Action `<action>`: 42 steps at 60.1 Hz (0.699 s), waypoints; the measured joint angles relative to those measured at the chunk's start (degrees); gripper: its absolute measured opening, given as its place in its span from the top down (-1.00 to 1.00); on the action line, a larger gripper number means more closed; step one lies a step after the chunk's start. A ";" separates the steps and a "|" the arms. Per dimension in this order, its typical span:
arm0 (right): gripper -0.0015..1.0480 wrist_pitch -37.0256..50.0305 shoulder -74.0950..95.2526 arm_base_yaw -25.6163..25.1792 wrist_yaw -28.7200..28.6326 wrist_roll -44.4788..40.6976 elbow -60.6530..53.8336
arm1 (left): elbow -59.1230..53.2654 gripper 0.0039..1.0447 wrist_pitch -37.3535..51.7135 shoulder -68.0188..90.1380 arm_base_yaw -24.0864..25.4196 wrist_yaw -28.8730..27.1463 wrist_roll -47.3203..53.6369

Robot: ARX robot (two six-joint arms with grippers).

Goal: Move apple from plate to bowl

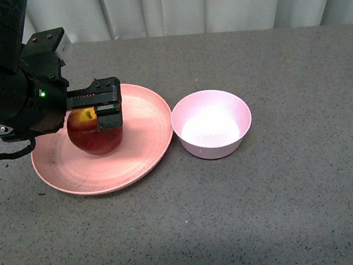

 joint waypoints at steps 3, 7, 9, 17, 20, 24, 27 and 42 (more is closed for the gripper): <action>-0.82 0.00 0.00 0.00 -0.02 0.00 0.00 | 0.02 -0.77 0.00 0.02 -0.04 0.02 0.20; -0.82 0.00 0.00 0.00 0.00 0.00 0.00 | 0.02 -0.60 0.00 0.02 -0.13 0.07 0.22; -0.82 0.00 0.00 0.00 -0.02 0.00 0.00 | 0.02 -0.53 0.00 0.02 -0.15 0.07 0.24; -0.82 0.00 0.00 0.00 -0.02 0.00 0.00 | 0.02 -0.42 0.02 -0.04 -0.42 0.02 0.22; -0.82 0.00 0.00 0.00 0.00 0.00 0.00 | 0.02 -0.41 0.02 -0.26 -0.79 0.04 0.17; -0.82 0.00 0.00 0.00 0.00 0.00 0.00 | 0.02 -0.41 0.02 -0.57 -1.29 0.33 0.15; -0.82 0.00 0.00 0.00 -0.02 0.00 0.00 | 0.02 -0.41 0.02 -0.98 -1.86 0.74 -0.15; -0.82 0.00 0.00 0.00 0.00 0.00 0.00 | 3.78 -0.40 -0.04 -3.65 -7.39 2.82 -0.85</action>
